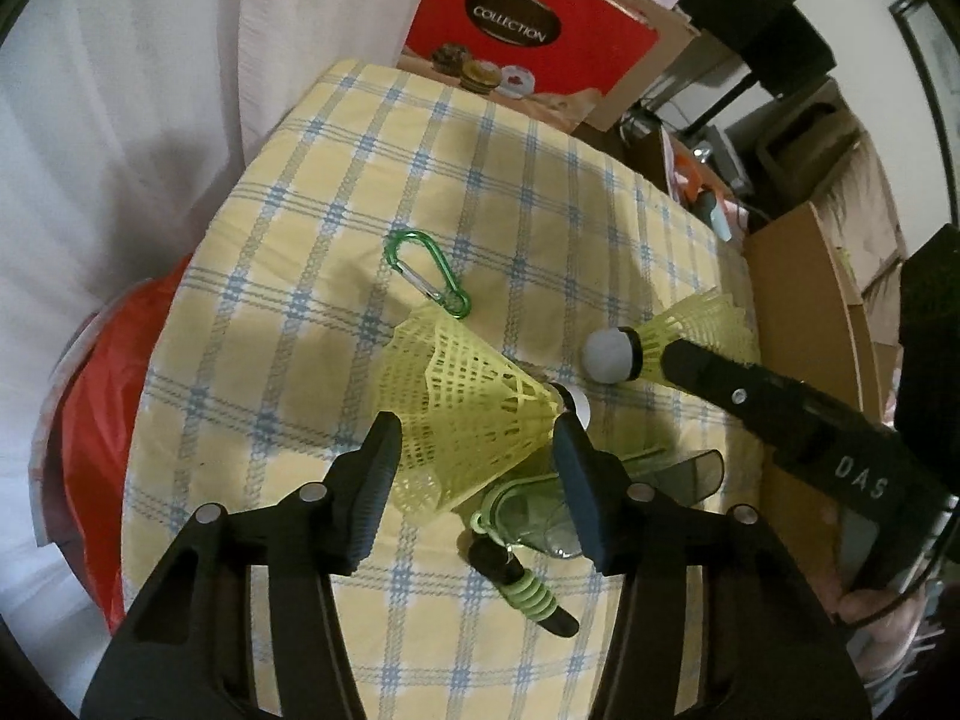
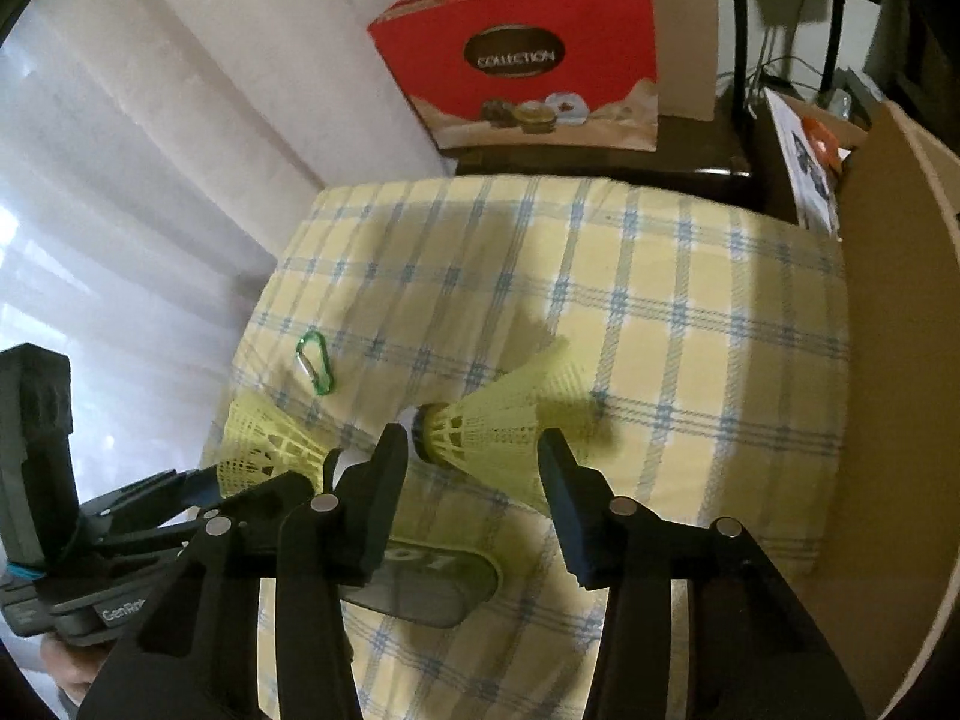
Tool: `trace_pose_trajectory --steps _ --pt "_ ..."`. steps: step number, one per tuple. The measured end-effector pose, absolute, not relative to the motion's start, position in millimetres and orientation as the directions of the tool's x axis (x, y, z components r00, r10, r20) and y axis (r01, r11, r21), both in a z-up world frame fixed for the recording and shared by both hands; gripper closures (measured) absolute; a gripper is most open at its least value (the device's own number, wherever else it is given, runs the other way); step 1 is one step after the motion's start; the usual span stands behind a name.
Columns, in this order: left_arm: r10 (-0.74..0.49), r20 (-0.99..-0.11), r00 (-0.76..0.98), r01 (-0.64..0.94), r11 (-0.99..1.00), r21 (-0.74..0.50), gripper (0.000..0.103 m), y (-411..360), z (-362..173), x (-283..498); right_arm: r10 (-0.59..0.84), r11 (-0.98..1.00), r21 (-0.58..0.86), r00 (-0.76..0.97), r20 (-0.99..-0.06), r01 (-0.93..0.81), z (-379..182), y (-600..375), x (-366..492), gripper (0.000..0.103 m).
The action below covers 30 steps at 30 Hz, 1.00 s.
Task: Organize objects
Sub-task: 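Grasp a yellow shuttlecock with the left gripper while the right gripper approaches another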
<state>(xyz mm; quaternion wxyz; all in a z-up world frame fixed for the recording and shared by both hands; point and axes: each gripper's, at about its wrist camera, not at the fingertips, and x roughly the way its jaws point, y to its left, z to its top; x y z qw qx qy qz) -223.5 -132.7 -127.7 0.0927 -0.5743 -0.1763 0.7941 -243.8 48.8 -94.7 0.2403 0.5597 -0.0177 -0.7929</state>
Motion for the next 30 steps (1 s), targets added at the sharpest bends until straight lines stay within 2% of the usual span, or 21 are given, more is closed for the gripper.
trace_pose_trajectory --steps 2,3,5,6,7,9,11,20,26,30 --pt "0.375 -0.868 -0.325 0.053 -0.909 -0.413 0.068 -132.8 -129.1 -225.2 -0.391 -0.887 0.29 -0.249 -0.886 0.36 -99.3 46.8 -243.9 0.062" --pt "0.383 -0.863 -0.328 0.055 -0.905 -0.422 0.069 -133.1 -128.6 -225.5 -0.391 -0.887 0.29 -0.249 -0.886 0.36 -99.3 46.8 -243.9 0.07" --pt "0.391 -0.857 -0.335 0.05 -0.901 -0.431 0.079 -132.4 -126.8 -224.9 -0.417 -0.873 0.313 -0.238 -0.877 0.374 -101.0 46.9 -241.8 0.073" --pt "0.397 -0.854 -0.337 0.044 -0.899 -0.435 0.08 -131.6 -125.5 -225.0 -0.431 -0.865 0.32 -0.245 -0.869 0.386 -99.2 46.9 -240.4 0.086" --pt "0.399 -0.852 -0.34 0.04 -0.899 -0.437 0.083 -131.0 -123.7 -224.8 -0.44 -0.859 0.323 -0.25 -0.862 0.397 -97.1 46.3 -238.5 0.094" --pt "0.405 -0.844 -0.352 0.031 -0.896 -0.443 0.091 -130.1 -118.6 -224.6 -0.438 -0.859 0.314 -0.264 -0.859 0.404 -92.9 45.1 -235.1 0.098" --pt "0.41 -0.833 -0.371 0.028 -0.892 -0.451 0.1 -130.0 -111.9 -223.6 -0.446 -0.856 0.322 -0.264 -0.855 0.405 -91.3 44.8 -234.3 0.099" --pt "0.409 -0.802 -0.435 0.001 -0.891 -0.454 0.1 -127.1 -75.7 -217.5 -0.488 -0.849 0.358 -0.315 -0.814 0.389 -58.1 56.5 -230.4 0.1" --pt "0.401 -0.798 -0.45 -0.005 -0.895 -0.447 0.1 -124.5 -63.5 -214.8 -0.445 -0.869 0.319 -0.315 -0.838 0.379 -51.2 57.8 -227.2 0.1" --pt "0.39 -0.806 -0.444 0.002 -0.9 -0.437 0.1 -127.3 -64.9 -210.3 -0.367 -0.904 0.241 -0.351 -0.861 0.353 -47.5 63.0 -227.1 0.091"
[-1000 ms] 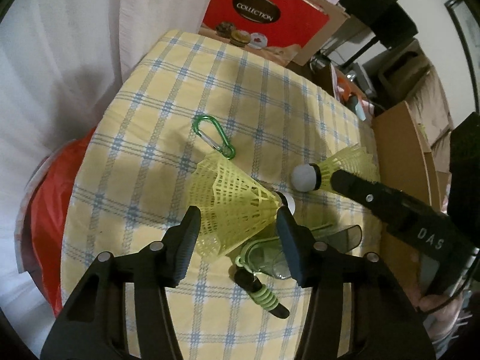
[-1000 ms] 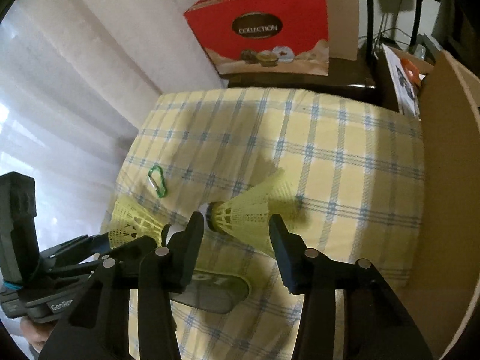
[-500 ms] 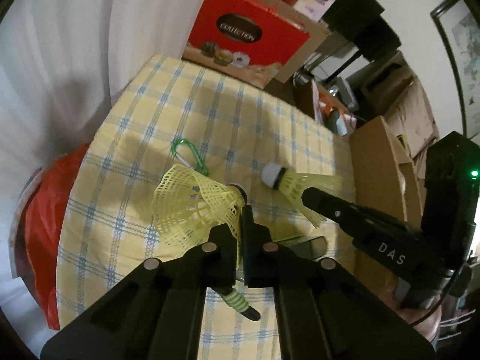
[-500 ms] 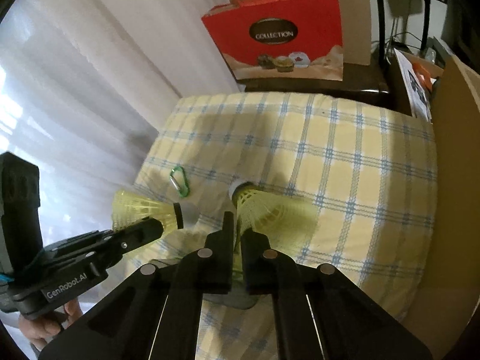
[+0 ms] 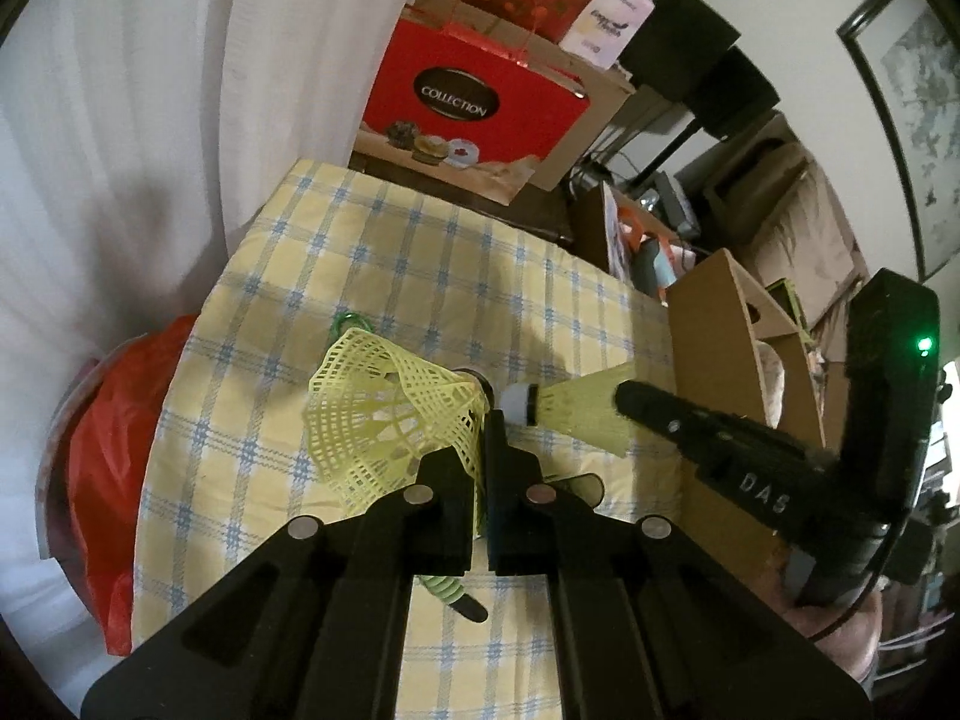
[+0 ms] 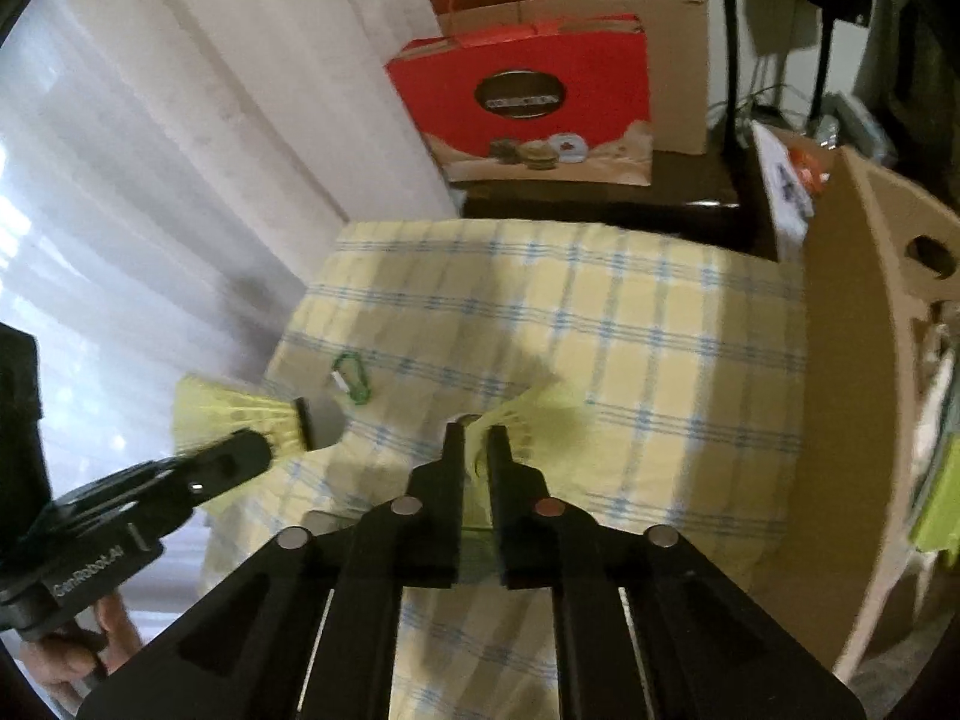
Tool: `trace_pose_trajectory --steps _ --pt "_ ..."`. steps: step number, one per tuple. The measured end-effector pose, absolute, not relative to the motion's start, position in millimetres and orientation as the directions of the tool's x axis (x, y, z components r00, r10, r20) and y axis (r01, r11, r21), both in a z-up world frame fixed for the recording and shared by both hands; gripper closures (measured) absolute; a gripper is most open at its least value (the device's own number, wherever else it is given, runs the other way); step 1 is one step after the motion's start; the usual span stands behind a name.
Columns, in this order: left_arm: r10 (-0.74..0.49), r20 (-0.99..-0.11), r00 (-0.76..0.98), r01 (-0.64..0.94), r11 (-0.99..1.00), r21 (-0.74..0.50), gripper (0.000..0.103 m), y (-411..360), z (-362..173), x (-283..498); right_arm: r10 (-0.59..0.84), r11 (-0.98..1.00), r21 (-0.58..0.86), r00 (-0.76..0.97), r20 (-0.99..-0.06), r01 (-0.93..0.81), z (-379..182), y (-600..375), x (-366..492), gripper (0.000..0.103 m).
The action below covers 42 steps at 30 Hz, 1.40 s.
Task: Organize objects
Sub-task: 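Grasp a yellow shuttlecock with the left gripper while the right gripper approaches another, then grasp the second yellow shuttlecock by its cork with the right gripper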
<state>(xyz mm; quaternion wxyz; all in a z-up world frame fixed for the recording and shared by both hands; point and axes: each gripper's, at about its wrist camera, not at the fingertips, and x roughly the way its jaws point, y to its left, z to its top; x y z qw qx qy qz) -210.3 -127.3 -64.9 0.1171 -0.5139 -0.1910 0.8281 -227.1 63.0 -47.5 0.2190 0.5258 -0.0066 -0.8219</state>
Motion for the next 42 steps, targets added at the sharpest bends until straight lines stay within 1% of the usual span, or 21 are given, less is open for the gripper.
trace_pose_trajectory --steps 2,3,4,7,12,13,14,15,17,18,20,23,26,31,33,35,36,37,39,42 --pt "0.387 -0.811 -0.439 0.007 -0.901 -0.434 0.1 -128.1 -66.7 -210.2 -0.318 -0.926 0.2 -0.372 -0.872 0.321 -45.1 66.3 -228.5 0.073" --pt "0.387 -0.811 -0.438 0.008 -0.901 -0.434 0.1 -128.6 -67.9 -210.3 -0.318 -0.926 0.2 -0.372 -0.872 0.321 -45.1 66.3 -228.5 0.054" --pt "0.388 -0.812 -0.437 0.009 -0.9 -0.435 0.1 -128.8 -68.8 -210.9 -0.318 -0.927 0.203 -0.371 -0.873 0.316 -44.6 68.1 -228.8 0.046" --pt "0.388 -0.815 -0.431 0.013 -0.9 -0.435 0.1 -128.5 -71.7 -212.7 -0.337 -0.916 0.223 -0.338 -0.879 0.334 -49.6 64.8 -230.1 0.046" --pt "0.389 -0.835 -0.39 0.02 -0.903 -0.43 0.1 -130.9 -83.8 -213.0 -0.3 -0.906 0.153 -0.343 -0.89 0.395 -54.8 48.1 -232.6 0.045" --pt "0.385 -0.839 -0.385 0.026 -0.904 -0.427 0.097 -132.3 -86.0 -212.4 -0.297 -0.902 0.144 -0.342 -0.891 0.407 -55.9 44.8 -233.6 0.043" --pt "0.383 -0.841 -0.381 0.03 -0.904 -0.426 0.091 -134.3 -87.6 -211.4 -0.292 -0.896 0.13 -0.342 -0.893 0.424 -57.7 40.5 -235.1 0.042" --pt "0.379 -0.843 -0.382 0.033 -0.906 -0.422 0.088 -135.9 -88.0 -210.6 -0.288 -0.89 0.119 -0.342 -0.895 0.44 -59.5 37.2 -235.9 0.041" --pt "0.364 -0.845 -0.391 0.036 -0.911 -0.41 0.079 -139.7 -84.6 -208.2 -0.268 -0.881 0.079 -0.354 -0.896 0.467 -62.9 31.5 -237.7 0.041" --pt "0.356 -0.846 -0.397 0.039 -0.914 -0.403 0.077 -142.3 -81.8 -207.1 -0.256 -0.878 0.062 -0.356 -0.899 0.474 -65.2 29.9 -239.0 0.041" --pt "0.343 -0.847 -0.406 0.043 -0.919 -0.393 0.067 -146.7 -76.7 -204.7 -0.235 -0.876 0.038 -0.356 -0.904 0.48 -69.8 29.3 -240.6 0.041" --pt "0.314 -0.85 -0.423 0.055 -0.927 -0.37 0.064 -153.5 -70.0 -202.5 -0.207 -0.881 0.023 -0.341 -0.917 0.473 -76.4 31.2 -242.0 0.041" --pt "0.297 -0.857 -0.422 0.073 -0.93 -0.359 0.063 -161.3 -70.1 -200.6 -0.165 -0.9 0.016 -0.305 -0.938 0.436 -88.9 39.2 -242.2 0.042" --pt "0.265 -0.861 -0.435 0.083 -0.94 -0.331 0.063 -171.5 -64.8 -193.7 -0.153 -0.906 -0.004 -0.336 -0.929 0.423 -74.2 50.0 -234.1 0.042" --pt "0.275 -0.858 -0.434 0.065 -0.94 -0.334 0.06 -171.6 -61.8 -193.7 -0.191 -0.913 0.051 -0.313 -0.931 0.405 -65.5 55.2 -233.6 0.042" --pt "0.287 -0.857 -0.427 0.045 -0.94 -0.338 0.053 -168.7 -60.6 -196.3 -0.266 -0.913 0.155 -0.26 -0.928 0.378 -59.9 60.6 -233.5 0.042" --pt "0.292 -0.859 -0.42 0.033 -0.941 -0.336 0.051 -166.2 -61.2 -198.0 -0.3 -0.908 0.206 -0.224 -0.927 0.364 -59.2 60.5 -232.6 0.043" --pt "0.297 -0.86 -0.414 0.022 -0.942 -0.336 0.051 -163.6 -62.1 -199.7 -0.3 -0.908 0.206 -0.224 -0.927 0.364 -59.2 60.5 -232.6 0.047" --pt "0.31 -0.863 -0.399 0.004 -0.941 -0.339 0.051 -157.9 -65.6 -203.8 -0.379 -0.887 0.318 -0.133 -0.916 0.336 -65.4 58.6 -230.7 0.053" --pt "0.336 -0.865 -0.373 -0.019 -0.935 -0.355 0.047 -149.8 -73.1 -211.0 -0.39 -0.884 0.342 -0.101 -0.915 0.317 -72.4 54.6 -231.0 0.055"
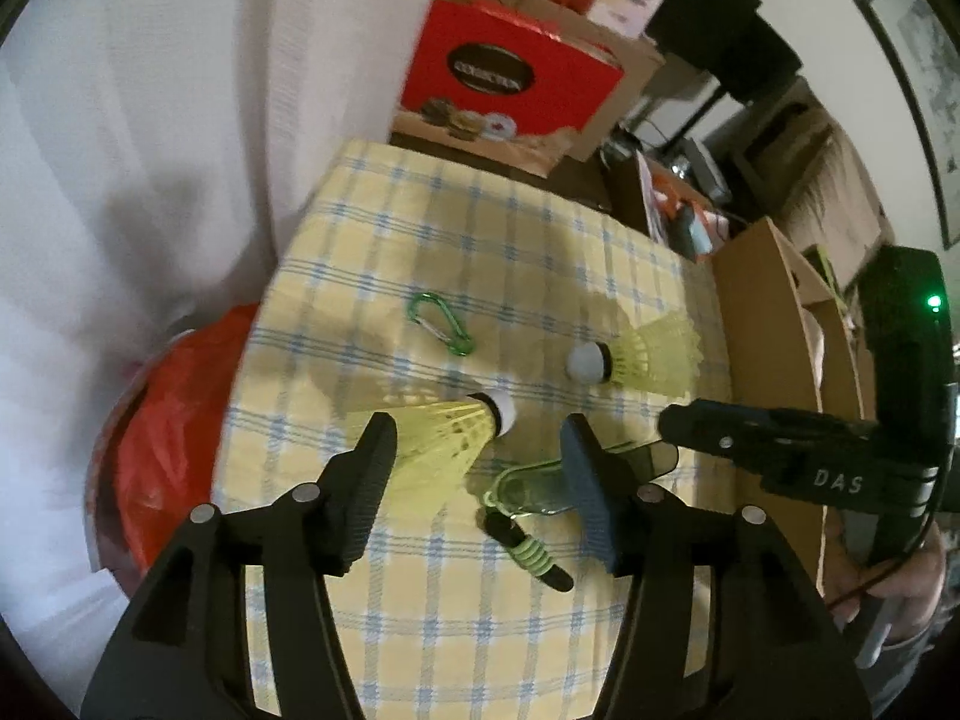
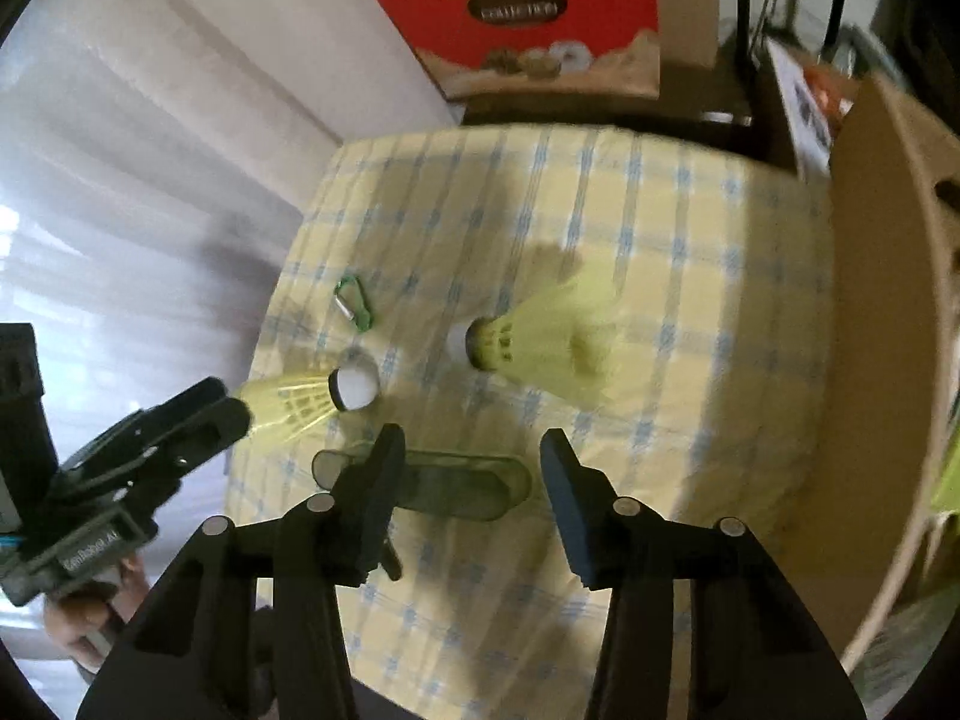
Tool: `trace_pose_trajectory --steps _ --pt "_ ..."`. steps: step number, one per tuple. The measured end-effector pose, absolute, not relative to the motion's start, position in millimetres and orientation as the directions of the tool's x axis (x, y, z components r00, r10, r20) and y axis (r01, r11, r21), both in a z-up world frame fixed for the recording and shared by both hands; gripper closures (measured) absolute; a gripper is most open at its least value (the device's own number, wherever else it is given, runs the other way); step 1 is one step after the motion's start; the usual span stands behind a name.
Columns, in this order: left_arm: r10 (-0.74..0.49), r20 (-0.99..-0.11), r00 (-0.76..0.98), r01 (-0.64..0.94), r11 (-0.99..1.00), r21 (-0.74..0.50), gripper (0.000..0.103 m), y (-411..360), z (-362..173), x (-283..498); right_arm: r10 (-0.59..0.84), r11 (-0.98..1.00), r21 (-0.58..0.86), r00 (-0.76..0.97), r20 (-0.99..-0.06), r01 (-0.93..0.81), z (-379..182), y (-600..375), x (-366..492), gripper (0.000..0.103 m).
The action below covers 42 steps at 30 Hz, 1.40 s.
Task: Organize objects
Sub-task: 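Grasp the second yellow shuttlecock by its cork with the right gripper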
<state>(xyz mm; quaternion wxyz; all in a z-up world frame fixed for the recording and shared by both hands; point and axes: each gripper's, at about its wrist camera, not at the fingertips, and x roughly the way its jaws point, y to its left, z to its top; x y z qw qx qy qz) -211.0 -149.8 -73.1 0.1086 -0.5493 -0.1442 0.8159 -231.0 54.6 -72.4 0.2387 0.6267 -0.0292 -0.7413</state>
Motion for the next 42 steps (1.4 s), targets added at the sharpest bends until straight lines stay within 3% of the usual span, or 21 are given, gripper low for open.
trace_pose_trajectory --steps 9,12,22,24,26,29,32,34,37,42 --pt "0.3 -0.9 -0.317 -0.025 -0.951 -0.308 0.047 -144.8 -98.8 -225.9 -0.397 -0.91 0.368 -0.142 -0.907 0.192 -95.0 60.0 -263.4 0.055" --pt "0.295 -0.907 -0.3 -0.042 -0.954 -0.296 0.047 -141.9 -103.4 -223.4 -0.394 -0.916 0.375 -0.153 -0.906 0.142 -99.5 64.1 -272.3 0.05" --pt "0.273 -0.929 -0.249 -0.073 -0.962 -0.263 0.048 -133.1 -117.7 -215.6 -0.442 -0.895 0.445 -0.164 -0.882 0.019 -106.6 65.0 -286.7 0.047" --pt "0.269 -0.931 -0.247 -0.062 -0.963 -0.262 0.051 -135.7 -118.7 -215.1 -0.413 -0.91 0.415 -0.173 -0.894 0.03 -105.4 55.4 -289.8 0.047" --pt "0.27 -0.932 -0.24 -0.059 -0.963 -0.264 0.063 -137.2 -120.0 -214.4 -0.38 -0.925 0.378 -0.179 -0.908 0.047 -105.9 42.8 -292.6 0.047" --pt "0.284 -0.93 -0.232 -0.057 -0.959 -0.278 0.07 -137.9 -121.8 -213.5 -0.343 -0.939 0.336 -0.19 -0.92 0.068 -109.5 31.0 -295.3 0.048" --pt "0.288 -0.926 -0.243 -0.059 -0.958 -0.282 0.082 -139.0 -119.8 -213.5 -0.294 -0.955 0.278 -0.223 -0.929 0.104 -110.5 20.8 -295.9 0.062" --pt "0.287 -0.925 -0.248 -0.063 -0.958 -0.28 0.086 -137.8 -117.8 -213.8 -0.302 -0.952 0.279 -0.22 -0.928 0.129 -113.5 17.1 -294.8 0.078" --pt "0.291 -0.918 -0.271 -0.055 -0.956 -0.287 0.095 -139.6 -110.4 -213.9 -0.306 -0.949 0.278 -0.23 -0.924 0.146 -114.0 19.1 -293.0 0.078" --pt "0.346 -0.883 -0.316 -0.044 -0.936 -0.35 0.099 -146.3 -91.3 -215.6 -0.326 -0.941 0.288 -0.246 -0.913 0.178 -101.8 31.4 -287.9 0.078"
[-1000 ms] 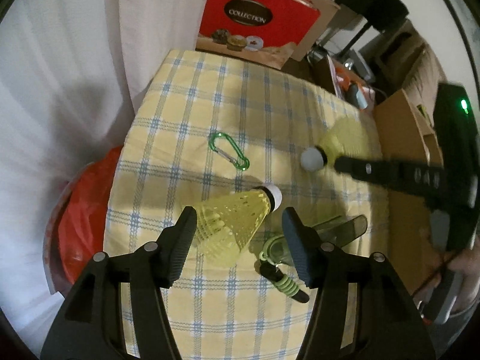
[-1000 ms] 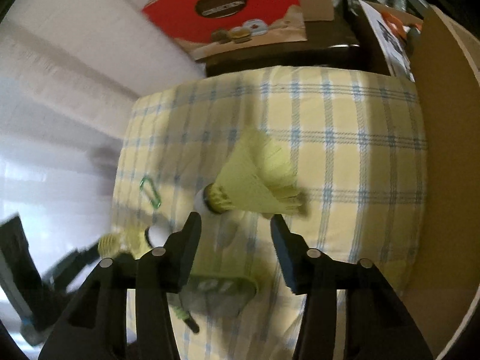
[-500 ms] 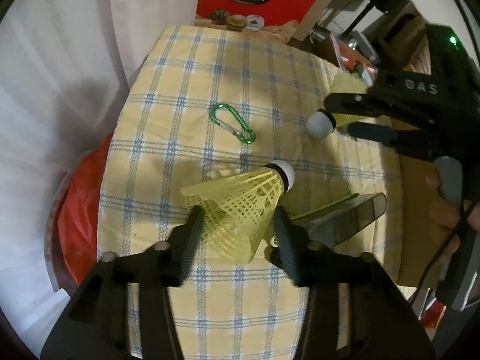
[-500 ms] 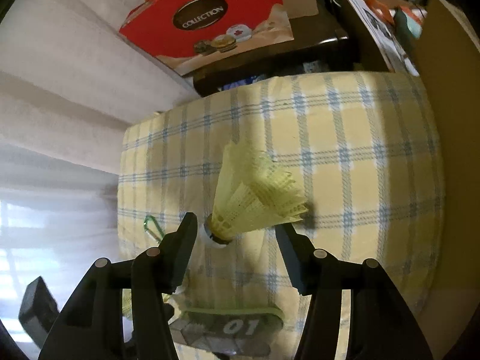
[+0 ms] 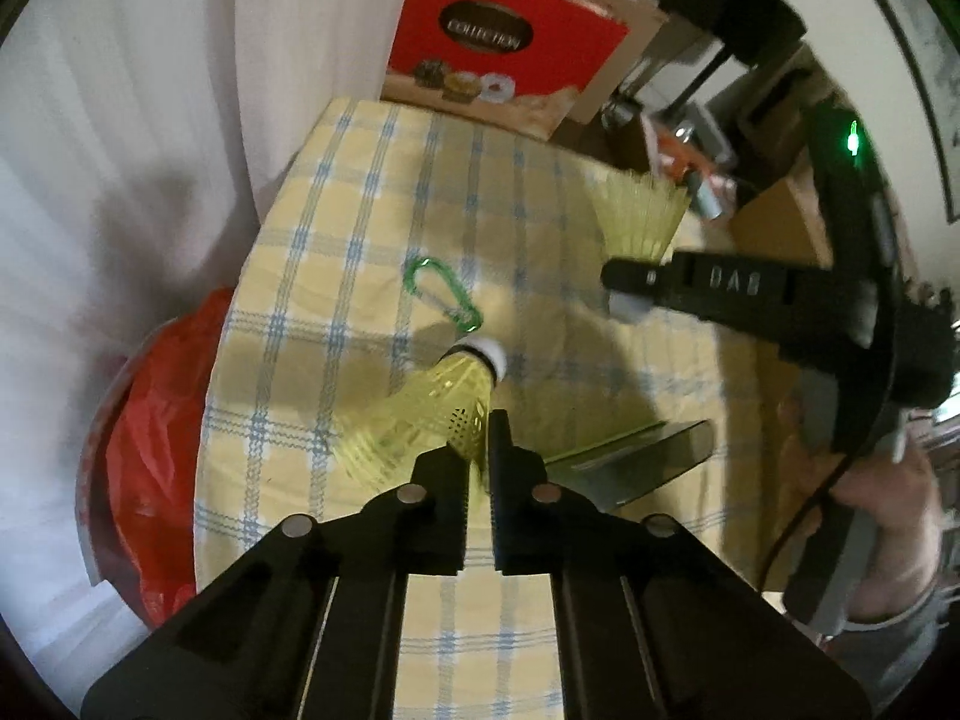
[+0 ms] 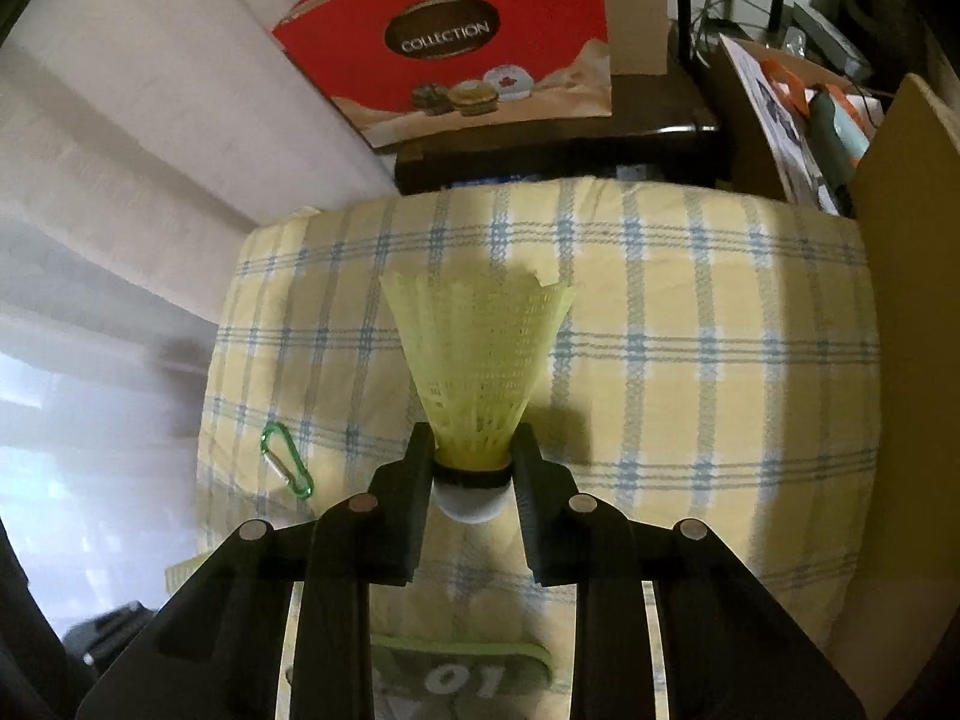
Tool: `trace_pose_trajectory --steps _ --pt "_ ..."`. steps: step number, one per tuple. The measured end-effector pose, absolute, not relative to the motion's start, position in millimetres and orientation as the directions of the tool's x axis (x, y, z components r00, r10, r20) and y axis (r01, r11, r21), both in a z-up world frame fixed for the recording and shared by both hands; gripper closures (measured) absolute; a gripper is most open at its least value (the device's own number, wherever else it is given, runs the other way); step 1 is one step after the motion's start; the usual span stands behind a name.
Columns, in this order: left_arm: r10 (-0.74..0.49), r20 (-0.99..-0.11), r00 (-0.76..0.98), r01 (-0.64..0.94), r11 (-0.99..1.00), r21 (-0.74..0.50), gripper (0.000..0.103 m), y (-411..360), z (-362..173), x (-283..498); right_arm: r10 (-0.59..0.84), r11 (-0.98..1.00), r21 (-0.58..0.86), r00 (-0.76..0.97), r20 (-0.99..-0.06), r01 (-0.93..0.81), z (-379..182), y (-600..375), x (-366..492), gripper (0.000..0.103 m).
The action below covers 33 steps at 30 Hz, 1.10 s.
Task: Organize objects
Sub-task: 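Carry both shuttlecocks over the cardboard box with both grippers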
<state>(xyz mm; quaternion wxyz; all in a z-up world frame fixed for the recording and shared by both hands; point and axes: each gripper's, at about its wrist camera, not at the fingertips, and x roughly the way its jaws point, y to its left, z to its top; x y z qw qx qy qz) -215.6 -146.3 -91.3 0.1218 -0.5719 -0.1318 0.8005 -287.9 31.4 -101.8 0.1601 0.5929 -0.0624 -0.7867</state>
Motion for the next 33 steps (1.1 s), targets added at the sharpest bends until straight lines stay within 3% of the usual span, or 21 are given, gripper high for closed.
trace_pose_trajectory --steps 15,33 --pt "0.355 -0.856 -0.375 -0.05 -0.93 -0.364 0.102 -127.9 -62.5 -209.7 -0.382 -0.909 0.299 -0.292 -0.877 0.289 -39.0 57.1 -248.2 0.078" --pt "0.454 -0.776 -0.438 -0.231 -0.891 -0.391 0.102 -40.8 20.8 -195.9 -0.345 -0.924 0.228 -0.411 -0.844 0.307 28.7 121.2 -213.2 0.078"
